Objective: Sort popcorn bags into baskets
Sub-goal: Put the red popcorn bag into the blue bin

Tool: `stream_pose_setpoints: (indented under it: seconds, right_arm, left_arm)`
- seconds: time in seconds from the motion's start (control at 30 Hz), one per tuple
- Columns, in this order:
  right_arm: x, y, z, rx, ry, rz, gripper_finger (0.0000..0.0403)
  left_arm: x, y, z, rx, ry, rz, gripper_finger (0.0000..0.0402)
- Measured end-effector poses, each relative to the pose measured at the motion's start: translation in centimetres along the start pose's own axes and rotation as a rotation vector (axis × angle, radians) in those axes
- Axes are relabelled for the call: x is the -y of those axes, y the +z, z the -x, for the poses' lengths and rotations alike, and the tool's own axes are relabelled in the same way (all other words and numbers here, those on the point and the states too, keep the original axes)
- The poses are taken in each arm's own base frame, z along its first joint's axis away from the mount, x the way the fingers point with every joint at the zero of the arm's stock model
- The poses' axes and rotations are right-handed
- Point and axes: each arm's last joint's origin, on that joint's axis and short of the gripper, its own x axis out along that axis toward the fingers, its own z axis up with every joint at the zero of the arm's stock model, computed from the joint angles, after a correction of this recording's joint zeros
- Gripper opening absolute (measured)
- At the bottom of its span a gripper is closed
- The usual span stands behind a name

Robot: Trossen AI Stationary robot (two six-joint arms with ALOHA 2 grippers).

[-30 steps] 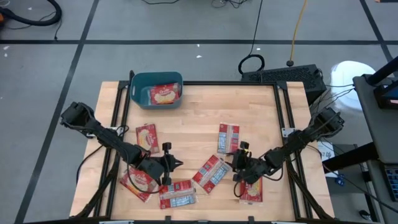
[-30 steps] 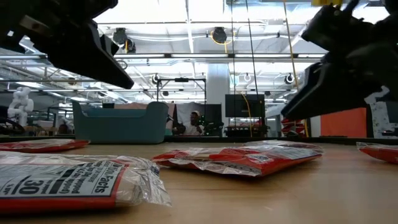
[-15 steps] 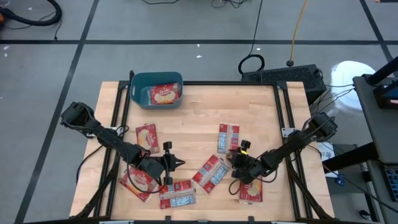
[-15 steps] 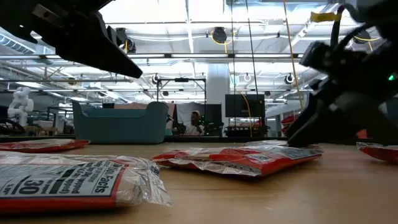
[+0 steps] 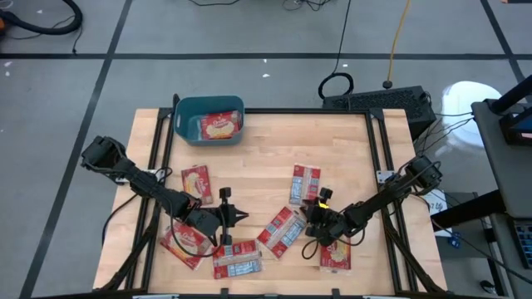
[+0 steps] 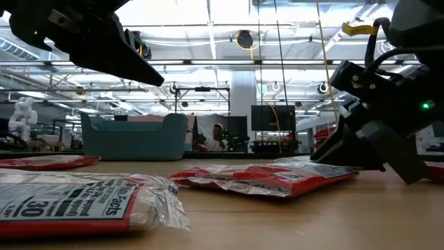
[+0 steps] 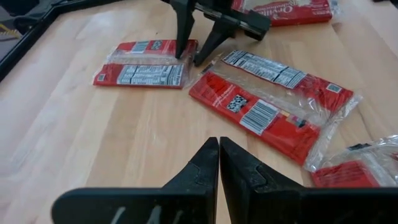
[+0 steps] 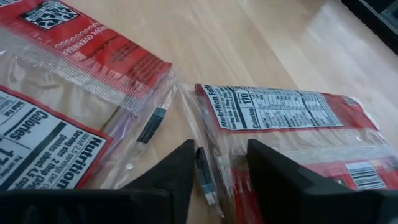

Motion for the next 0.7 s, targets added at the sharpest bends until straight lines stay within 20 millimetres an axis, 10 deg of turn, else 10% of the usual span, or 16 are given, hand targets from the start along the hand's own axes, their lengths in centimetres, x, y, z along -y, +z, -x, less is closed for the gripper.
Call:
stream_pose_setpoints:
  seconds: [0.33,0.7]
  right_arm:
    - [-0.1,0.4,-0.2,0.024,0.017,-0.025,0.0011]
    - [0.0,2.8,-1.0,0.181,0.019,-0.059,0.0003]
  left_arm:
    - [-0.1,0.0,-0.1,-0.001,0.003,0.023,0.0021]
    - [-0.1,0.5,-0.5,0.056,0.000,0.052,0.0021]
